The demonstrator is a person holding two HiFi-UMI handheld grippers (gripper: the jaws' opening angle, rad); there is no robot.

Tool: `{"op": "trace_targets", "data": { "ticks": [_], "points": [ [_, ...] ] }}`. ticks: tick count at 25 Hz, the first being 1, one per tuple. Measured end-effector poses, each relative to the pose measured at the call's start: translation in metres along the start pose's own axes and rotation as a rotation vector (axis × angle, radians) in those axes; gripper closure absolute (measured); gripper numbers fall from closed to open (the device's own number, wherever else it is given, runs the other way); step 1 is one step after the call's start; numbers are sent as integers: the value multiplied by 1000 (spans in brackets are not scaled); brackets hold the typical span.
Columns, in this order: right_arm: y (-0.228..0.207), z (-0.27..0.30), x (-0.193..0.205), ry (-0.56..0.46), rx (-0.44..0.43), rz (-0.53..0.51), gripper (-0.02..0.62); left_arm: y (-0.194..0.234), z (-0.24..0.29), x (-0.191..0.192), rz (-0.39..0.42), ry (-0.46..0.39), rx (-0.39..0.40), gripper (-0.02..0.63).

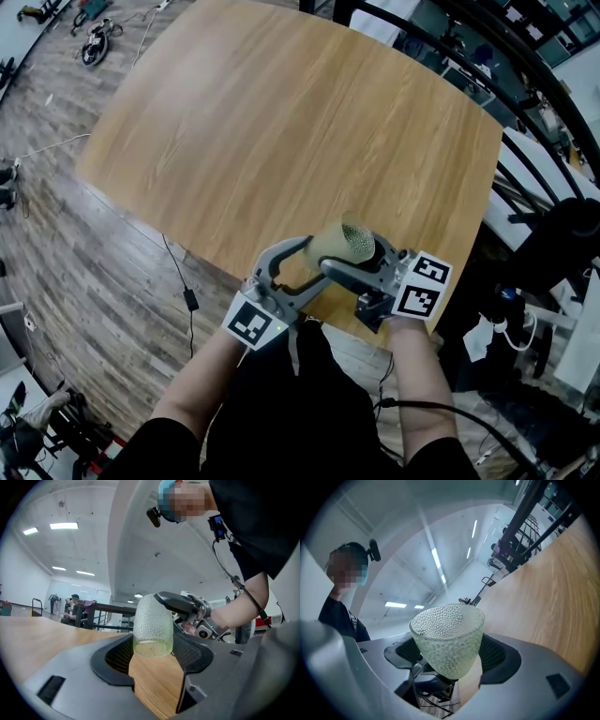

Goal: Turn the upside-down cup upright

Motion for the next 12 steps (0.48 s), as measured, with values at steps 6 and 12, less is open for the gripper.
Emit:
{"op": "trace_targets", "data": {
  "ticks": [6, 12],
  "points": [
    [-7, 2, 10, -30, -2, 77, 202, 5, -5, 0, 1, 15, 13, 337],
    [-17, -2, 15, 7, 139, -12, 201, 7, -8, 13, -75, 62, -24, 337]
  ]
}}
Point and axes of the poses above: the fingertips, and each gripper's own axes: z forward along the fingers, y to its left, x out of its underside, the point moved 7 cm from there along -z, backward along the fingers, and after that the axes turned 8 degrees about -z, right-handed, at the moved point
